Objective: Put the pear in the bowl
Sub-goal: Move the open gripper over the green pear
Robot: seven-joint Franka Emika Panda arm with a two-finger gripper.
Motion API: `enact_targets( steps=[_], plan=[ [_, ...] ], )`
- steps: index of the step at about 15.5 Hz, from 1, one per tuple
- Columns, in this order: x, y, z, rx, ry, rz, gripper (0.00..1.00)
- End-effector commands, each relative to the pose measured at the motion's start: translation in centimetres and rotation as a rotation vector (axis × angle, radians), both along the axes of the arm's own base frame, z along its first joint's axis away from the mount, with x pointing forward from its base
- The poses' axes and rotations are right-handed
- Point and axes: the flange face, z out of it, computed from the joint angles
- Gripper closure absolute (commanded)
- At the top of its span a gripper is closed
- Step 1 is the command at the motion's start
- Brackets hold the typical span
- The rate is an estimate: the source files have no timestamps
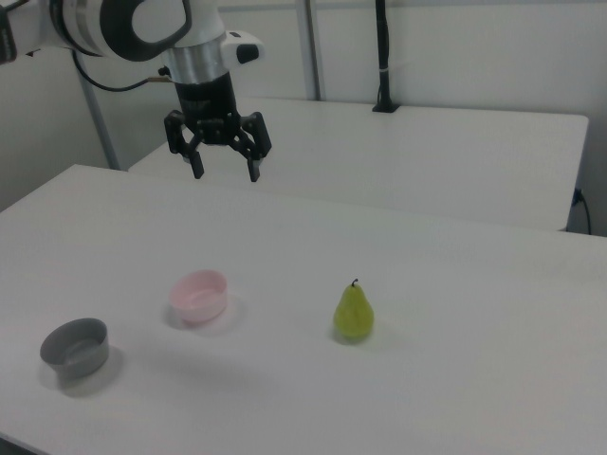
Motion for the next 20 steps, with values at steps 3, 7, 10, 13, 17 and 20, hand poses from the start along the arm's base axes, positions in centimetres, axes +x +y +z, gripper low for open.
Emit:
enact_targets(
  steps=[3,7,10,13,17,20],
  plan=[
    [0.3,-4.4,-0.1,-0.047,-0.08,-0.008,0.0],
    [2.6,-7.9,-4.2,-0.083,-0.09,-0.056,0.0],
    [3.6,-9.3,-8.7,-0.087,-0.065,-0.059,0.0],
    [4.3,-10.8,-12.8,-0.101,-0.076,-0.052,0.0],
    [5.1,-11.4,-18.5,-0.112,-0.114,-0.05,0.0],
    [5.6,-11.6,-21.4,-0.111,-0.097,-0.049,0.0]
  ],
)
